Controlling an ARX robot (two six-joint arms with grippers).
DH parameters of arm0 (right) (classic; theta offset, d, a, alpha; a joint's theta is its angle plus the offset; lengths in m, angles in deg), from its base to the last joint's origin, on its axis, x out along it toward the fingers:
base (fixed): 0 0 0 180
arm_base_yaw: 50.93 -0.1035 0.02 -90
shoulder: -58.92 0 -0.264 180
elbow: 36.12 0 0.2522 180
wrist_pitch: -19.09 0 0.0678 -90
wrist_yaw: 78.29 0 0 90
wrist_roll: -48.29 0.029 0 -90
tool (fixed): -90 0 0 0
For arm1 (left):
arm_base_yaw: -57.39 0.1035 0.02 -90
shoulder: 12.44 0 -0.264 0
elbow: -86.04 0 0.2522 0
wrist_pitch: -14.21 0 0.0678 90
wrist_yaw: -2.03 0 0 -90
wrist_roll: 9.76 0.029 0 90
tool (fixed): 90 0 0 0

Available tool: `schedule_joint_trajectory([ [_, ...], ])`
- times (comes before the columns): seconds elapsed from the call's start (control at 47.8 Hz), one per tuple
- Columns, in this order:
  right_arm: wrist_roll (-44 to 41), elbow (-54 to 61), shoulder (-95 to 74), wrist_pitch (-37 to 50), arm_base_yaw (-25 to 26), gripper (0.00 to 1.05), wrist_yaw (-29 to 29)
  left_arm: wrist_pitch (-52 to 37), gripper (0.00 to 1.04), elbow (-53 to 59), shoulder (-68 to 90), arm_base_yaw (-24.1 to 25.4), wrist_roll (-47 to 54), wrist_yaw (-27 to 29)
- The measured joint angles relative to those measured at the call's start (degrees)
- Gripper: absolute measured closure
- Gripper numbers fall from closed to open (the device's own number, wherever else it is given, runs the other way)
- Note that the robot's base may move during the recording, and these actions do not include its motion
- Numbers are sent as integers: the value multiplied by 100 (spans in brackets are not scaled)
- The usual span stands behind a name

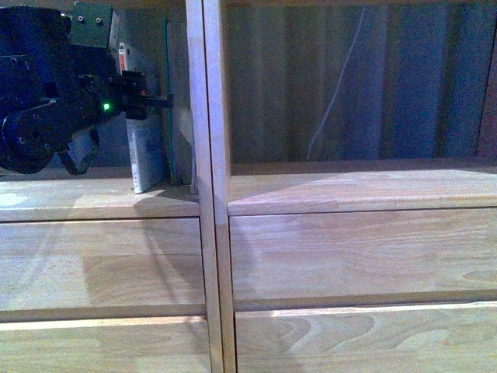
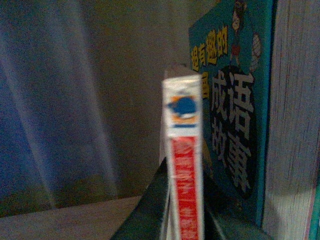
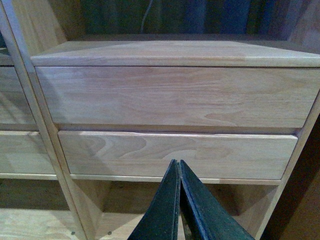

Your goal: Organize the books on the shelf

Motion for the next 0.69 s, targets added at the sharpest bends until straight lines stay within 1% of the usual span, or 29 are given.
schedule_joint_trajectory([
  [0.063,0,0,131,-133,0,102,2,24,70,7,2,-7,0,11],
  [0.147,0,-2,223,-225,0,102,0,24,59,48,2,-9,-2,17],
  [0.188,0,0,282,-284,0,102,0,24,52,81,2,-17,0,20],
  [0.209,0,-2,326,-326,0,102,0,24,46,109,2,-26,7,26],
  [0.23,0,-2,341,-341,0,102,0,24,45,120,2,-33,9,28],
  [0.293,0,-2,446,-455,0,102,0,37,30,190,2,-68,7,37],
  [0.377,0,-2,1147,-1351,0,102,0,87,13,223,2,-103,17,37],
  [0.419,-2,-2,1322,-1423,0,102,2,116,7,225,2,-105,35,37],
  [0.524,-2,-2,1419,-1434,0,102,-2,181,8,225,2,-120,55,33],
  [0.691,-2,-2,1419,-1449,0,102,0,299,7,225,2,-136,94,37],
])
